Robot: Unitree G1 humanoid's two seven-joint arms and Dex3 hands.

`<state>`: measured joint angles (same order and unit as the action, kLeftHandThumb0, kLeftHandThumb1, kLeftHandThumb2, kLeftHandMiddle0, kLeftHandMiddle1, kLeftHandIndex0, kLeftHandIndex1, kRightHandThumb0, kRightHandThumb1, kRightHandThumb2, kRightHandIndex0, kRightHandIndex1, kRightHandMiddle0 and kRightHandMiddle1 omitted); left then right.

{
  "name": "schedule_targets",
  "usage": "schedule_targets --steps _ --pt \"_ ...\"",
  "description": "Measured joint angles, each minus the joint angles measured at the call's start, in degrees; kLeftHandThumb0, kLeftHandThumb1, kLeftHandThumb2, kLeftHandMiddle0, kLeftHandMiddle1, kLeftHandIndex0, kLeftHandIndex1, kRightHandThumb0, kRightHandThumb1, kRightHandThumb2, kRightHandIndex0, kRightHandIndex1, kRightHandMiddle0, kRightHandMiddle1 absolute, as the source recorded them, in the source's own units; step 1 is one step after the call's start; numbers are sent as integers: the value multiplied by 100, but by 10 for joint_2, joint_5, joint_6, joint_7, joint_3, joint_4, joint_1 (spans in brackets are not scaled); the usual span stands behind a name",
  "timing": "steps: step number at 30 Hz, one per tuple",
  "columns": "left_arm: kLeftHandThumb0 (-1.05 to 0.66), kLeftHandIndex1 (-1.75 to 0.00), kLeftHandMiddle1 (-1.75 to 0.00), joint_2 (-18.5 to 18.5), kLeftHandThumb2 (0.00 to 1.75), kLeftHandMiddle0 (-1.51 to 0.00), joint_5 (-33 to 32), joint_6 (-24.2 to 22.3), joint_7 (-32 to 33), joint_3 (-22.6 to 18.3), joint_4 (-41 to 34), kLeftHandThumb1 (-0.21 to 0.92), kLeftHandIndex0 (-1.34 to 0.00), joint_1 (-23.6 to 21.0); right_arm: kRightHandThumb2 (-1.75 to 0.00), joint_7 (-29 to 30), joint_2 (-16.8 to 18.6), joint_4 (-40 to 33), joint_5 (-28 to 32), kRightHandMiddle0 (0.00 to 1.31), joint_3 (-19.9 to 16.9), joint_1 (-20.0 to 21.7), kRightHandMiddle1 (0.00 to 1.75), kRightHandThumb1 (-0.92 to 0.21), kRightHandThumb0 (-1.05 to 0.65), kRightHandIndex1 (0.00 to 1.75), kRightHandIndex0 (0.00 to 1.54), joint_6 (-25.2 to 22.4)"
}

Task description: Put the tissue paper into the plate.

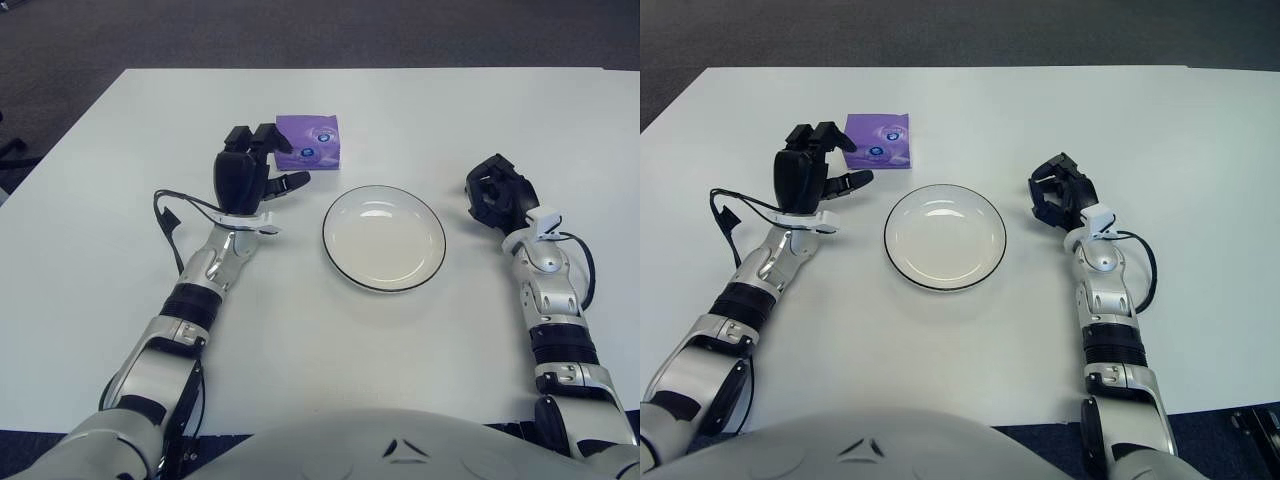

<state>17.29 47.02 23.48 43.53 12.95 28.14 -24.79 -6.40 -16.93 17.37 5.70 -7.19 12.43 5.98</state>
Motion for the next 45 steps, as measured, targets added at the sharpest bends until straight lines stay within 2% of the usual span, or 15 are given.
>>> schedule_targets --steps 4,8,21,29,35,45 --pt "-53 -33 -6 8 24 -54 0 12 -15 13 12 92 -39 -7 -77 0 0 2 0 32 0 -1 175 -73 -37 175 80 1" --pt "-60 -25 -1 13 29 -50 2 21 -17 26 28 92 -36 -19 -77 0 0 3 0 32 0 -1 175 -73 -37 175 80 3" --pt "-80 -14 0 29 38 -29 30 11 -42 60 37 92 -25 -77 -77 -2 0 9 -1 32 1 3 175 -73 -37 175 80 7" --pt "-91 -9 0 31 49 -21 40 -19 -71 76 36 92 -21 -111 -77 -2 0 13 -3 32 2 5 175 -73 -37 175 80 10" --pt "-98 -6 0 31 56 -14 45 -37 -79 88 62 92 -19 -137 -77 -3 0 16 -6 32 3 7 175 -72 -37 175 80 12" --pt "-100 -4 0 37 59 -8 98 -83 -71 121 89 92 -17 -180 -78 -2 -1 18 -6 32 4 8 175 -72 -37 175 80 13"
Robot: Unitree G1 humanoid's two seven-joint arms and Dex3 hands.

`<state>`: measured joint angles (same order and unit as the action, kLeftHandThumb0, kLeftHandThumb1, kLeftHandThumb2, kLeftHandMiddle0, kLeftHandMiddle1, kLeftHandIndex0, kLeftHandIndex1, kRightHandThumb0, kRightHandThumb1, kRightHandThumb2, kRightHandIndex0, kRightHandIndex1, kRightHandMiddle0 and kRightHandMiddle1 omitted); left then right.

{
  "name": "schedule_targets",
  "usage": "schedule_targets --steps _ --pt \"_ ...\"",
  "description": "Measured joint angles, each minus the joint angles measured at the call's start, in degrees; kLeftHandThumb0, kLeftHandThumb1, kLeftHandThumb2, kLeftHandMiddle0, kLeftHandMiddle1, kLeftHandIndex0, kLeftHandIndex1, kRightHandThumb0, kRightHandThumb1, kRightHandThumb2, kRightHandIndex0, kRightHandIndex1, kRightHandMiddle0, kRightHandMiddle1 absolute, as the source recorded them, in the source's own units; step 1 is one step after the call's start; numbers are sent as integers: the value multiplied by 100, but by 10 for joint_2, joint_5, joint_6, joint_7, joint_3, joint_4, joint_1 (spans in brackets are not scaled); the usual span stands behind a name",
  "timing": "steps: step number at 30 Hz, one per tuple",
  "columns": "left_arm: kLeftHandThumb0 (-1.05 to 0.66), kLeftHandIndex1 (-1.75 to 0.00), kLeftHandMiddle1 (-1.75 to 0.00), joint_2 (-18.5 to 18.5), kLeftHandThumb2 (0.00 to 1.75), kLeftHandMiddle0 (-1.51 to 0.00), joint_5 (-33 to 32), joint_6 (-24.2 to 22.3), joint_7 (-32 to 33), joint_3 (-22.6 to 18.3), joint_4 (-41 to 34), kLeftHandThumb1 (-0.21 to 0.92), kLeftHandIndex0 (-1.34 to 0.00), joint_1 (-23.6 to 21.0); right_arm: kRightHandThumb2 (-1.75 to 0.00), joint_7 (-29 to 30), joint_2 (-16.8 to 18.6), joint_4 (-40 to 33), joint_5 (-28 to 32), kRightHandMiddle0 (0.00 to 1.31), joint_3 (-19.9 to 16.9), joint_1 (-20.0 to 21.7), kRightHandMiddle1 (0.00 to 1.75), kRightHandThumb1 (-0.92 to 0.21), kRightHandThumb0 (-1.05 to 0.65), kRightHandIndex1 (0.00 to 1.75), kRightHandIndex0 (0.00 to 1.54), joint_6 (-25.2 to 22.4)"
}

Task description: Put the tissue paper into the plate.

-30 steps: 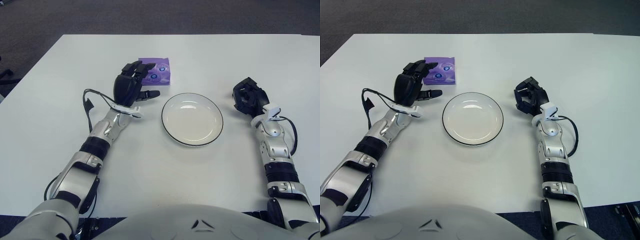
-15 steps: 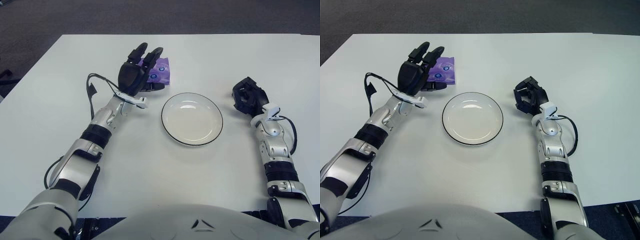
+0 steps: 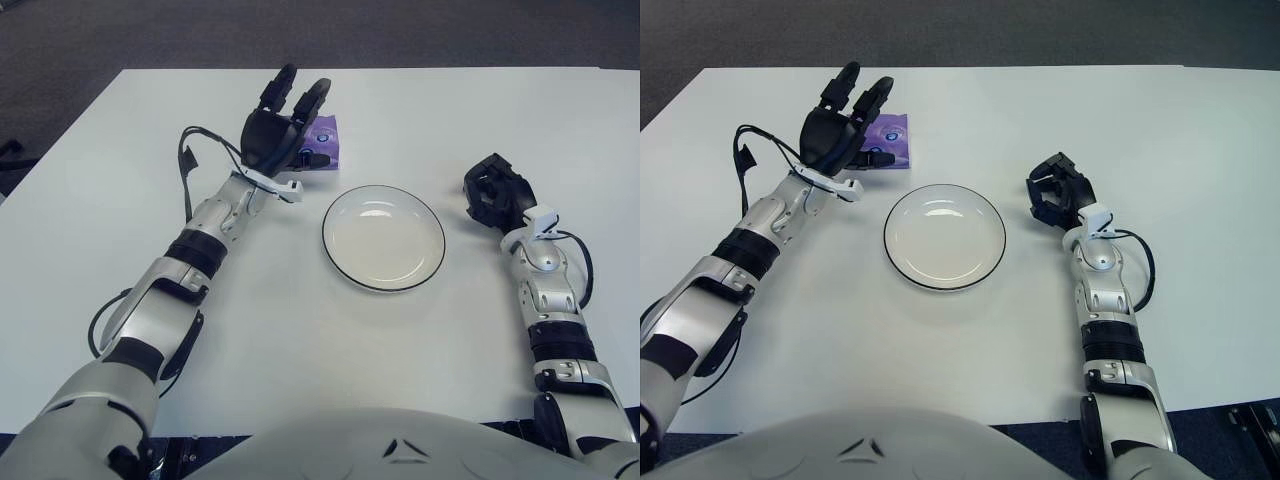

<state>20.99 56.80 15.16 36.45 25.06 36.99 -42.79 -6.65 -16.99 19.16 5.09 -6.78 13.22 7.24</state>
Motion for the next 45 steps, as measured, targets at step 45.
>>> schedule_targets --steps 45 --pt "-105 0 -3 -52 70 -18 -114 136 -187 57 318 92 -12 -183 -76 7 -1 -13 -1 32 3 -4 175 -73 -37 175 77 -14"
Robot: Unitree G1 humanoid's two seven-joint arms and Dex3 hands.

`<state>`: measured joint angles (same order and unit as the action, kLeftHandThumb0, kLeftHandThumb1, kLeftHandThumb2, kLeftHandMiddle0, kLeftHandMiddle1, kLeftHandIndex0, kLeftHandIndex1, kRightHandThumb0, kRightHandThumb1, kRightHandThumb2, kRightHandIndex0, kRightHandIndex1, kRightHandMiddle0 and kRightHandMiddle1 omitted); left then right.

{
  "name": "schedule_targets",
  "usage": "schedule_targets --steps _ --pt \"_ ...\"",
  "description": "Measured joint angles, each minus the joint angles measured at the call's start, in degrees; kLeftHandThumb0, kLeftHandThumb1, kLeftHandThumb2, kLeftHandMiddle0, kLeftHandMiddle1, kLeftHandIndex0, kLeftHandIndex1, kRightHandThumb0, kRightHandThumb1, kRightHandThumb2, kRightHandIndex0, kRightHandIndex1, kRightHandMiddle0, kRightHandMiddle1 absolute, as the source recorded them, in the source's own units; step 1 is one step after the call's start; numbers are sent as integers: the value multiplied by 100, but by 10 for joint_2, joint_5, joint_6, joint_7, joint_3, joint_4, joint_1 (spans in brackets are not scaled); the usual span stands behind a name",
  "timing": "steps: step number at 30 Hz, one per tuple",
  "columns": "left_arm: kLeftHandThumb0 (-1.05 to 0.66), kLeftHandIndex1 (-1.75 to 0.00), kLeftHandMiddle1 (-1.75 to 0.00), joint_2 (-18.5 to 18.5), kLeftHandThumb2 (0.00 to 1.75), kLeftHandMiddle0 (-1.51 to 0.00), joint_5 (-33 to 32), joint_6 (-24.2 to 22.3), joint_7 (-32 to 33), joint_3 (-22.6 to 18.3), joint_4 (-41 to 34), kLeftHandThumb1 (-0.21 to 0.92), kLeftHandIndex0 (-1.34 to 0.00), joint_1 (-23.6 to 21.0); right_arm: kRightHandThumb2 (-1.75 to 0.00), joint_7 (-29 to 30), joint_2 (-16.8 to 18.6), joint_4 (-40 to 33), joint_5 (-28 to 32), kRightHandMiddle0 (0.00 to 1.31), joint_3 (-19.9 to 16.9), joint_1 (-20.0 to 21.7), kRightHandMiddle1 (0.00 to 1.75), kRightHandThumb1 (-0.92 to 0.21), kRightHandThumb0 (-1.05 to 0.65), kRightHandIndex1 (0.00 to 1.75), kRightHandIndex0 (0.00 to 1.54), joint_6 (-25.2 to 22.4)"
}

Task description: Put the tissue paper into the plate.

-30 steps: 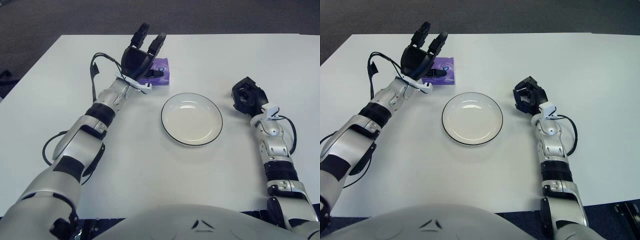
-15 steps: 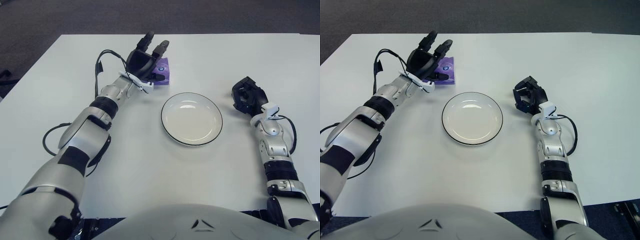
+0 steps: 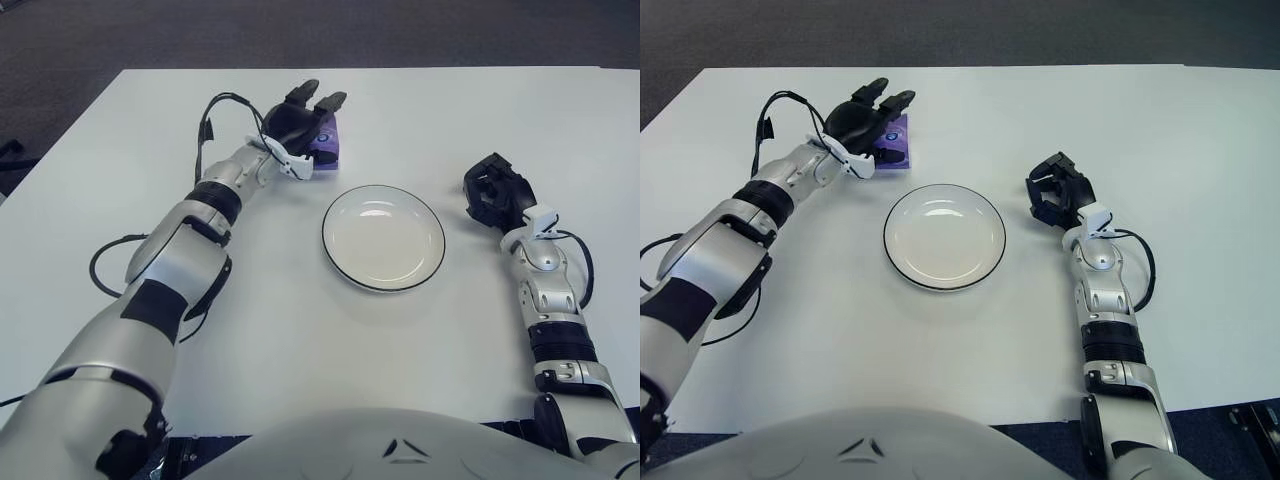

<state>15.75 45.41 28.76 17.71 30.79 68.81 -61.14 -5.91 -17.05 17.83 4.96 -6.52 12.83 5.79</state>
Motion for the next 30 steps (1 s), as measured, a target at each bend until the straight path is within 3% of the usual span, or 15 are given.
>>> schedule_targets --steps 12,24,30 --pt "-105 -1 -2 -18 73 -19 -17 -11 -30 -2 39 92 -12 -4 -76 1 0 -6 0 32 0 -2 175 -73 -37 175 77 -5" --pt "-105 -1 -1 -33 74 -20 -29 -52 -51 -5 60 92 -12 -13 -77 1 0 -7 0 32 0 -3 175 -72 -37 175 77 -5" --pt "-105 -1 -3 -33 78 -27 -35 -55 -54 -8 61 92 -13 -13 -78 -1 -1 -8 0 32 1 -3 175 -72 -37 175 77 -7"
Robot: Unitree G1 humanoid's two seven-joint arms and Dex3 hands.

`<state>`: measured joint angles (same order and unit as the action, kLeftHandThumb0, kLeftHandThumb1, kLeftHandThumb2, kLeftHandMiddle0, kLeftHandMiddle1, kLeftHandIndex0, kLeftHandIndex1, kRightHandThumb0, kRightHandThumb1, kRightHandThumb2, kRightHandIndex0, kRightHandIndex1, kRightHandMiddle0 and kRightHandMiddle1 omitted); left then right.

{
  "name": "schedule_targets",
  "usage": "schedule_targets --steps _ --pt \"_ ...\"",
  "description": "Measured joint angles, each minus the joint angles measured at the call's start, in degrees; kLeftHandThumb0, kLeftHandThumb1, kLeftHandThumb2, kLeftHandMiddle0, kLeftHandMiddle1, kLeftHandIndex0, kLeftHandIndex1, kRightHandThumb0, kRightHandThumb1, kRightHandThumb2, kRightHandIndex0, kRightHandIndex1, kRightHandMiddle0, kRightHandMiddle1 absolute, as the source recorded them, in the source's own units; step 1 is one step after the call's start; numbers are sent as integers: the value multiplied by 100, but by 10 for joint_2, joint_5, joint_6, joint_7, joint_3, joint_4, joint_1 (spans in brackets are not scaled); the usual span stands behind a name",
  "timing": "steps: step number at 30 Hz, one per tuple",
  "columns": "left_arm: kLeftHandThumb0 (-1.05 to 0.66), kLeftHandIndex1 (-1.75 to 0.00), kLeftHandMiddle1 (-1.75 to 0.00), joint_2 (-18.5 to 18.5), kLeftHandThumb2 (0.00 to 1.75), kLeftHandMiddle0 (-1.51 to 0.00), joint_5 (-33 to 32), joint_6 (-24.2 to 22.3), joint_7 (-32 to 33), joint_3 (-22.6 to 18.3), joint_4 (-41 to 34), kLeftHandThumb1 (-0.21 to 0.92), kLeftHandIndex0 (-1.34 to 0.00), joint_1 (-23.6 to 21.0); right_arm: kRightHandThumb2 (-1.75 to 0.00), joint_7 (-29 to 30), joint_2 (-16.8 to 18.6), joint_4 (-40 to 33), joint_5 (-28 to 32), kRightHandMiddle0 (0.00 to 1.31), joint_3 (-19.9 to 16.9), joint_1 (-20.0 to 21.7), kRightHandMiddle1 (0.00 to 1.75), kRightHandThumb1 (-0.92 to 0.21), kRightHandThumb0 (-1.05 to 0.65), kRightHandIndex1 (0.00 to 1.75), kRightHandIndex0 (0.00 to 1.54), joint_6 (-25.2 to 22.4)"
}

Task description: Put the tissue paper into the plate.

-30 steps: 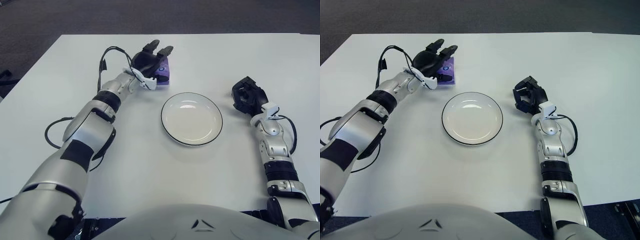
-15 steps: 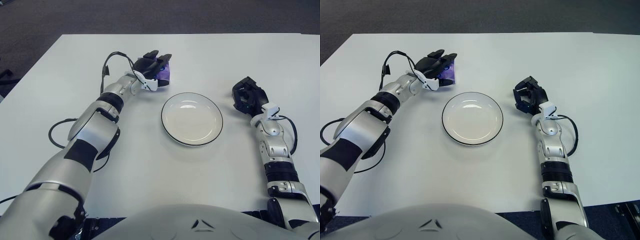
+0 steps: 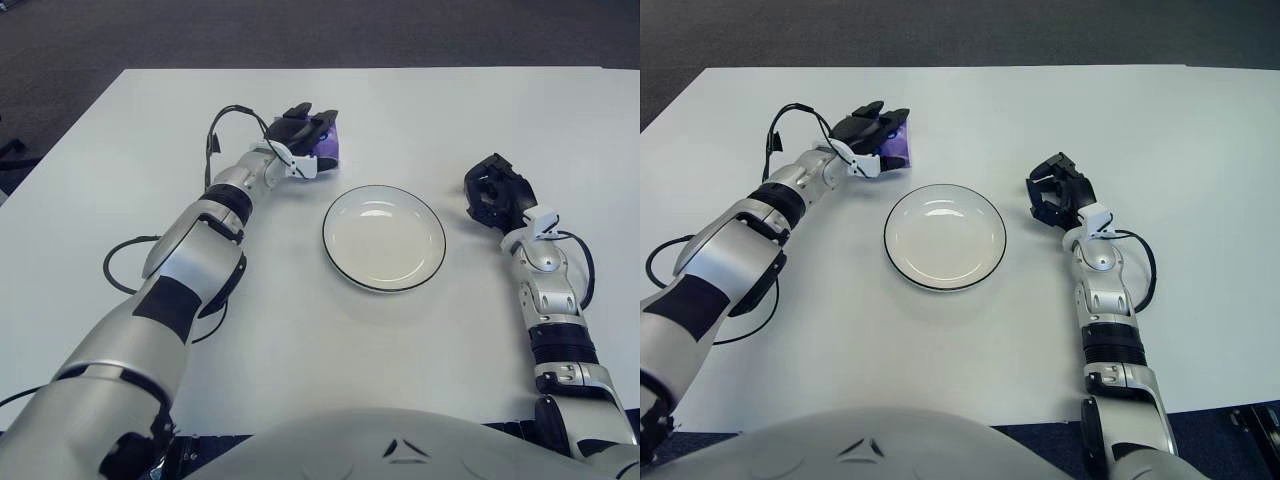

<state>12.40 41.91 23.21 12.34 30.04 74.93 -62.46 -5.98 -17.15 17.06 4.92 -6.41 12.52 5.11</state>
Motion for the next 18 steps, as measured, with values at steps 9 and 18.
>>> schedule_targets --steps 9,18 --pt "-105 -3 -4 2 77 -49 19 -16 53 23 7 92 -19 4 -80 -11 -3 0 1 33 2 -1 175 -70 -38 175 77 0" --pt "-50 -5 -81 8 27 -51 23 -22 105 26 9 92 -57 14 -83 -23 -5 0 3 34 2 -1 175 -69 -38 175 78 0"
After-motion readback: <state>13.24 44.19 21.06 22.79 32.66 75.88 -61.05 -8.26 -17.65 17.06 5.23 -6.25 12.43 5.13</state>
